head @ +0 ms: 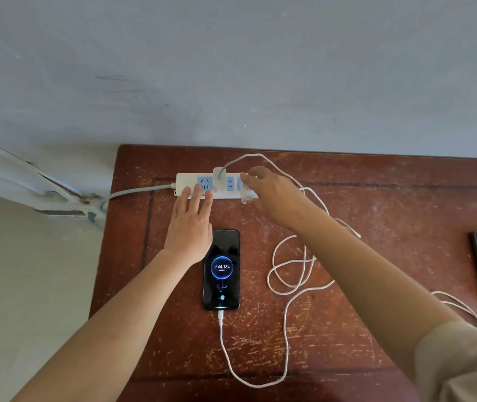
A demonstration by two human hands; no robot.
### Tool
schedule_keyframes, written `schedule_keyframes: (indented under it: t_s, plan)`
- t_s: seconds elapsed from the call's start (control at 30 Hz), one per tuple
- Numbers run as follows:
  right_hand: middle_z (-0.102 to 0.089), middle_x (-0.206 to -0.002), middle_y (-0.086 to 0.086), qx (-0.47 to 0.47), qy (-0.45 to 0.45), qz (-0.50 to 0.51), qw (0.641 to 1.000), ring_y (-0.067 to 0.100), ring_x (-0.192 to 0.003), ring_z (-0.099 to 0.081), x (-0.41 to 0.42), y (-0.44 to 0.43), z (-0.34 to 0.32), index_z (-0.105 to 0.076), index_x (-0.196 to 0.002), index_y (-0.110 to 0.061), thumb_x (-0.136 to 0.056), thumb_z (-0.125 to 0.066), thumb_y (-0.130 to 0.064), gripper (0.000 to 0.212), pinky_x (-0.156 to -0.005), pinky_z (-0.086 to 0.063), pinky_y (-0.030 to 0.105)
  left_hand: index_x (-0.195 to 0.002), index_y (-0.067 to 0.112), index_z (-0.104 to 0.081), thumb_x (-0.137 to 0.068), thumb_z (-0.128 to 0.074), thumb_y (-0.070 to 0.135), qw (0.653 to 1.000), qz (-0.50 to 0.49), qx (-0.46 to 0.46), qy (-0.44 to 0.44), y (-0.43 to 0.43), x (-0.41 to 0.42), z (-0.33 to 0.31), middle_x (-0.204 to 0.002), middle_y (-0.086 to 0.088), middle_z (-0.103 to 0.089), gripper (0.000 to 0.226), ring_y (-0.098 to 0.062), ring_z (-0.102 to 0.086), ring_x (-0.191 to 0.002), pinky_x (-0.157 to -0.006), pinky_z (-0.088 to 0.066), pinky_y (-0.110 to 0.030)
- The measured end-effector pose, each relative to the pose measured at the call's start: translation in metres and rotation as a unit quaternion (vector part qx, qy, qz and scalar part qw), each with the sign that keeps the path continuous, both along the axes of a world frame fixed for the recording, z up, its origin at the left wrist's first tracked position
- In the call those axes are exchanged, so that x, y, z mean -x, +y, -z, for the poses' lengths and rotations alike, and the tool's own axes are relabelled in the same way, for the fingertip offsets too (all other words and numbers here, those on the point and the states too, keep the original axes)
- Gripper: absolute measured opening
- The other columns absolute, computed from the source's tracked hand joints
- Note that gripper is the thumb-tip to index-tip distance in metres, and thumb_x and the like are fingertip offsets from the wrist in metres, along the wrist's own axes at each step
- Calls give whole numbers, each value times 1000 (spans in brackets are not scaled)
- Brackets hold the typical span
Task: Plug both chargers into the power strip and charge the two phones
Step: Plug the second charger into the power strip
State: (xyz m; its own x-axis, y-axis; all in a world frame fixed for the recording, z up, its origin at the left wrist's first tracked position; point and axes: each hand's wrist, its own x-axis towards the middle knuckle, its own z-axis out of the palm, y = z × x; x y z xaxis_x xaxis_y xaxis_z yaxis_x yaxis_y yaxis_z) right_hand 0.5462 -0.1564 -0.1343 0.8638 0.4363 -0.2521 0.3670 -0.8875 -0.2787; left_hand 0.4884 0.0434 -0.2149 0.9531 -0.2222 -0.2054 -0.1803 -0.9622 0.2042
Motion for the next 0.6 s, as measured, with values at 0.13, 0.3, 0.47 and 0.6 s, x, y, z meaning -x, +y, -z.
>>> schedule_keyframes:
  t_s: [0.13,0.3,0.47,0.6]
  plan:
    - [-50,-152,10,-1,21,12,1000,35,-128,-56,-8,5,2,-46,-149,-10,-93,-71,-20,62,-100,-51,45,-155,10,-24,-96,-57,13,1000,-1,13,-4,3,-1,0,-165,-19,-20,67,-41,-14,-151,-123,-20,-53]
    - [-44,-158,-2,63,4,-27,998,27,-133,-55,-12,-5,0,-40,-153,-20,-97,-64,-40,64,-96,-56,48,-156,12,-21,-96,-58,11,1000,1,13,-9,6,-2,2,-166,-16,-17,71,-39,-12,-152,-124,-18,-52]
    - [-59,-145,-2,125,-32,-64,990,27,-120,-64,-20,6,1,-44,-148,-20,-95,-68,-32,59,-84,-58,44,-157,13,-18,-96,-58,11,1000,-6,12,-12,3,-1,7,-167,-15,-14,73,-38,-9,-153,-124,-17,-51]
    - [-61,-142,-2,121,-48,-46,990,27,-114,-68,-16,6,5,-48,-146,-21,-93,-71,-32,59,-77,-60,43,-157,12,-19,-95,-59,9,1000,-9,20,-1,3,-1,7,-167,-16,-13,74,-38,-7,-153,-124,-19,-52]
